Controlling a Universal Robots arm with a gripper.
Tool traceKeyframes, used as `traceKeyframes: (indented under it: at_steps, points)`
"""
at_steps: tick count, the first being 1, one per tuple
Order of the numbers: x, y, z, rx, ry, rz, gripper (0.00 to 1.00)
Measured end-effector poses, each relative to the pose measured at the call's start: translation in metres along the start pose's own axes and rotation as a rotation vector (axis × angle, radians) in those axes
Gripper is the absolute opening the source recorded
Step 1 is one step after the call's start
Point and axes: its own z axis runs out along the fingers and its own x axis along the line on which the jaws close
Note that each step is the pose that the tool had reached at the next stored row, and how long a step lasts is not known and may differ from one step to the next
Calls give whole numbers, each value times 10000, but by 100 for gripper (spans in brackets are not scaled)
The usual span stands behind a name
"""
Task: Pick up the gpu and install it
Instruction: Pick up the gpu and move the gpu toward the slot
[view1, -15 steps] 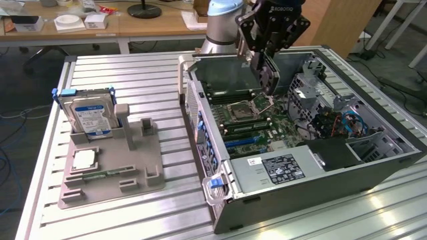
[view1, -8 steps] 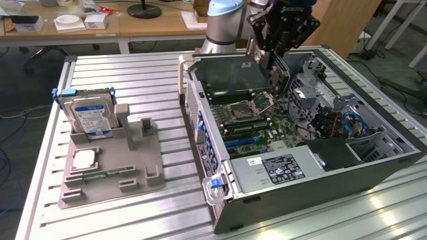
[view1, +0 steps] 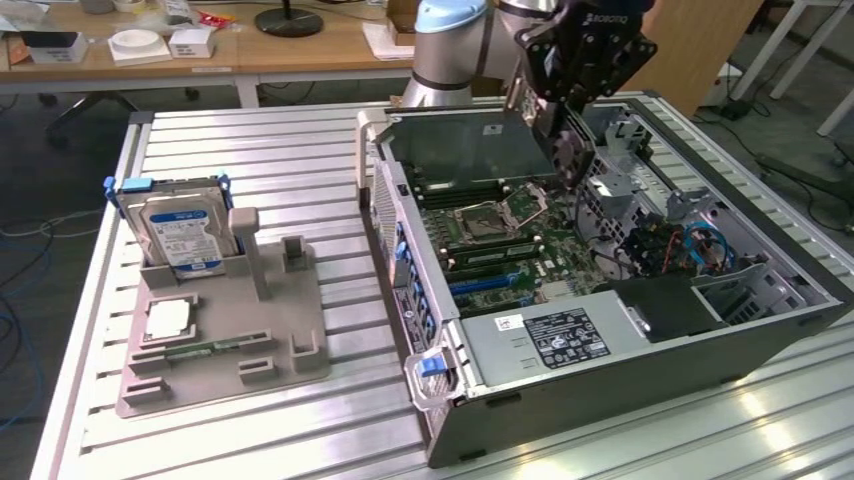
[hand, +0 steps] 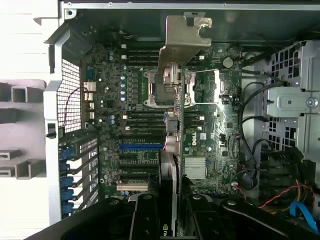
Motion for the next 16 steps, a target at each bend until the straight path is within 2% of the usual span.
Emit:
traceKeyframes:
  at_steps: [2,3,6,11,16]
  points:
    - [-46,2,2,3,105,2,27]
    - [-66,2,2,4,132,2,27]
    - [-101,3,1,6,134,2,27]
    - [-228,7,1,5,134,-18,27]
    - [-263,8,7,9,135,-280,27]
